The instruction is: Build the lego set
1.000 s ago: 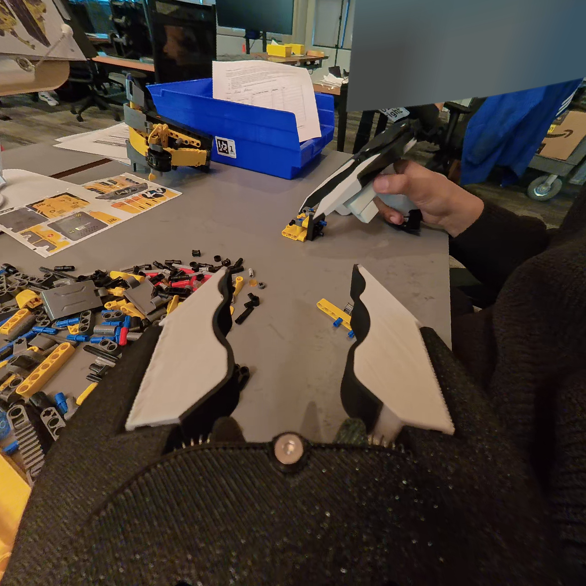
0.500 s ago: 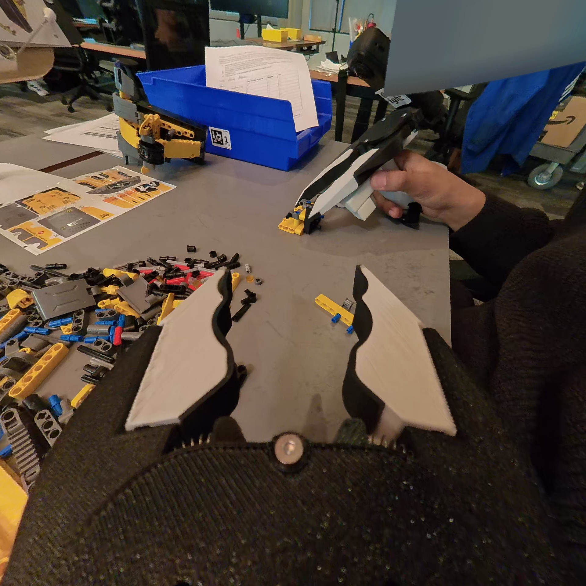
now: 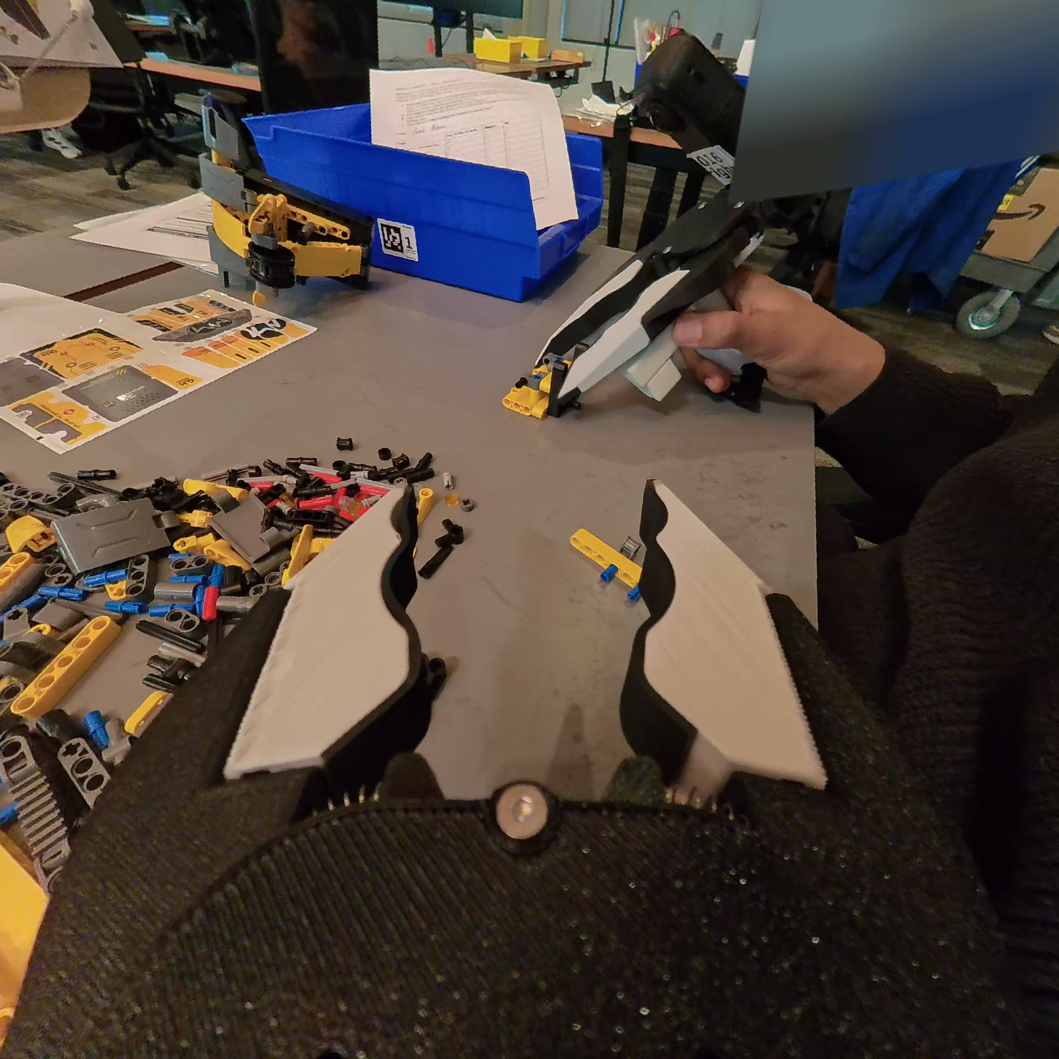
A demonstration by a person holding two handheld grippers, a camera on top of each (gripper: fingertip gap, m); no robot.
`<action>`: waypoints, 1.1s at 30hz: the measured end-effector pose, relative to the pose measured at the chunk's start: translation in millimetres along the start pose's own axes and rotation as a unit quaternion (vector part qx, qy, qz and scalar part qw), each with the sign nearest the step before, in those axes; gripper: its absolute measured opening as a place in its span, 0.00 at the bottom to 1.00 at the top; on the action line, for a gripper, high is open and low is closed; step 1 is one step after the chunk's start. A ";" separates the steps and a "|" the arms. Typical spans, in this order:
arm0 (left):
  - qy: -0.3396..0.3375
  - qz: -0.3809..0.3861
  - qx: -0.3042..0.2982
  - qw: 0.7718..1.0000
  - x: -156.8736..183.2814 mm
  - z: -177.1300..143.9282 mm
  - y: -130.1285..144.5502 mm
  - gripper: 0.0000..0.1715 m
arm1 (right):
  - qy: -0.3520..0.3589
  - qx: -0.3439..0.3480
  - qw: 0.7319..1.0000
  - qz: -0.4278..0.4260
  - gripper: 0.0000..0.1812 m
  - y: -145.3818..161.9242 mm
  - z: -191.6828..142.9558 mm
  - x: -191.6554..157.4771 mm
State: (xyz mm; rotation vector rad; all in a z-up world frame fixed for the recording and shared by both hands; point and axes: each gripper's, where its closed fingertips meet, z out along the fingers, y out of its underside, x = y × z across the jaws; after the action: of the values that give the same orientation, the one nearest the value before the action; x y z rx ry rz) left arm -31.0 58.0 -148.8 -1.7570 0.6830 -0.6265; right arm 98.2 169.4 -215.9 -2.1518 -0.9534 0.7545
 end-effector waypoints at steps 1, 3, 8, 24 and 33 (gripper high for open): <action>0.000 0.000 0.000 1.000 0.0 0.0 0.1 0.44 | -0.008 0.000 1.000 -0.003 0.42 0.2 -0.4 -2.5; 0.000 -0.001 -0.001 1.000 -0.3 0.2 0.4 0.44 | -0.032 0.006 0.999 -0.019 0.43 -0.1 -3.6 -11.6; 0.000 -0.002 -0.004 1.000 -0.5 0.8 1.0 0.44 | -0.033 -0.002 0.997 -0.070 0.43 10.2 -9.6 -28.4; -0.007 0.002 -0.008 1.000 -1.3 1.7 2.1 0.44 | -0.177 0.037 0.973 -0.143 0.40 9.1 -16.5 -114.9; -0.006 0.018 -0.013 1.000 2.4 2.8 3.3 0.44 | -0.150 -0.007 0.967 -0.207 0.38 41.8 -14.9 -149.6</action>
State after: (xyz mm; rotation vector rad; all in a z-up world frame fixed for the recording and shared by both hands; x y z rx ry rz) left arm -27.8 57.3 -152.6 -1.7670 0.7152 -0.5852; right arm 41.0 24.8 -203.1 -1.7862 -1.5108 0.8713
